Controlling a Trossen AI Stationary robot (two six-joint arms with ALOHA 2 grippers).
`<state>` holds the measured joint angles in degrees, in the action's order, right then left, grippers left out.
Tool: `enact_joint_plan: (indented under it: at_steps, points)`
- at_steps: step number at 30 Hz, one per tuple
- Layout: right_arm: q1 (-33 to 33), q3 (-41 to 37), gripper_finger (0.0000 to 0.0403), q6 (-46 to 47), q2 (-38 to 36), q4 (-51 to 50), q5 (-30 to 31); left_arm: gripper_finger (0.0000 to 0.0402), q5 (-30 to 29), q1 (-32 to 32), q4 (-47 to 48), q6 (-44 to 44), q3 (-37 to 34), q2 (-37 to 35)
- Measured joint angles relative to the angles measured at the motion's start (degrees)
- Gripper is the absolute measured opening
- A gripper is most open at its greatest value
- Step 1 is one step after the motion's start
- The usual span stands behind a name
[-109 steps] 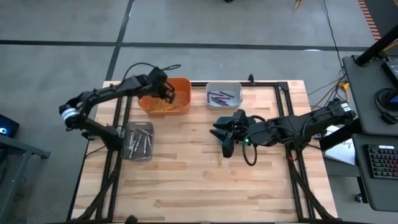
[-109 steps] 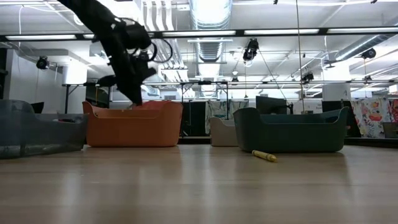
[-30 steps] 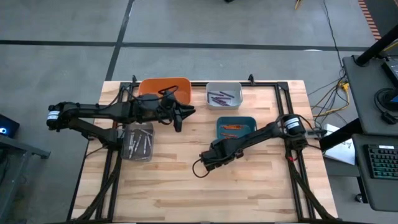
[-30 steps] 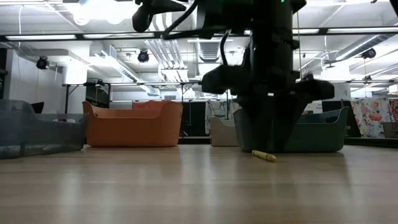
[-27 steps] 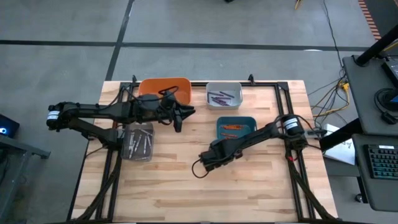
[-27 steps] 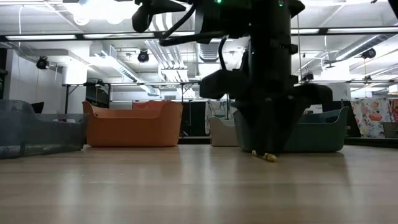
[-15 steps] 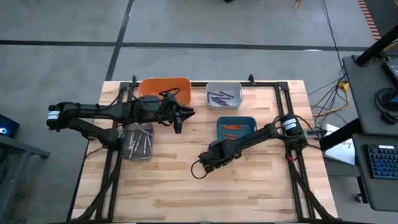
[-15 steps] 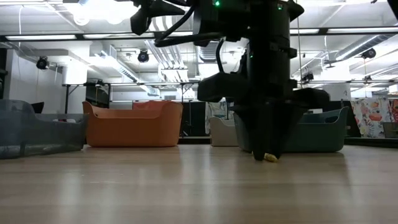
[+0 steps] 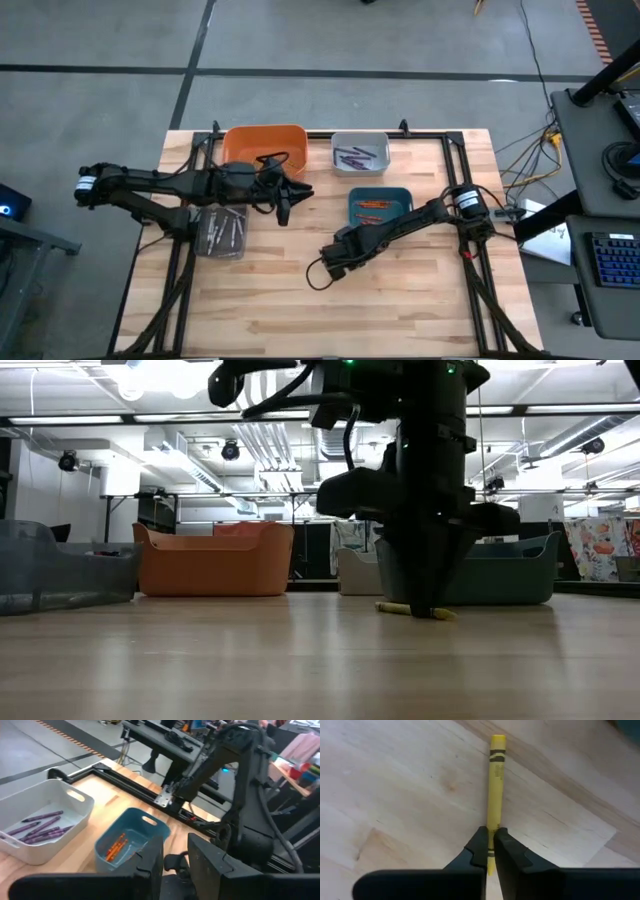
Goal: Sort crayons
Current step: Put the yellow crayon into the orange bin
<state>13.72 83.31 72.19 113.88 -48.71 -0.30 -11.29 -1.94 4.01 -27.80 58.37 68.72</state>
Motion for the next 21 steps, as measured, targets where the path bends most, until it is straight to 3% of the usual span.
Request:
enact_joint_plan:
  at_steps: [4, 10, 18, 21]
  points:
    - [1.2, -0.2, 0.0012, -1.9, -3.7, 0.5, 2.1, 0.0071, 0.0, -2.1, -0.2, -0.2, 0.0, -1.0]
    - [3.6, -0.1, 0.0011, -8.1, -13.7, 6.8, 10.8, 0.0076, 3.7, -4.8, -1.2, -0.2, 0.0, -3.6]
    - [6.8, 0.1, 0.0012, -29.0, -26.6, 19.2, 27.1, 0.0123, 7.2, -6.8, -4.6, 2.7, 0.0, -5.1]
    - [7.1, 0.1, 0.0012, -38.2, -29.1, 25.4, 29.8, 0.0144, 7.6, -7.6, -7.3, 5.5, 0.0, -4.6]
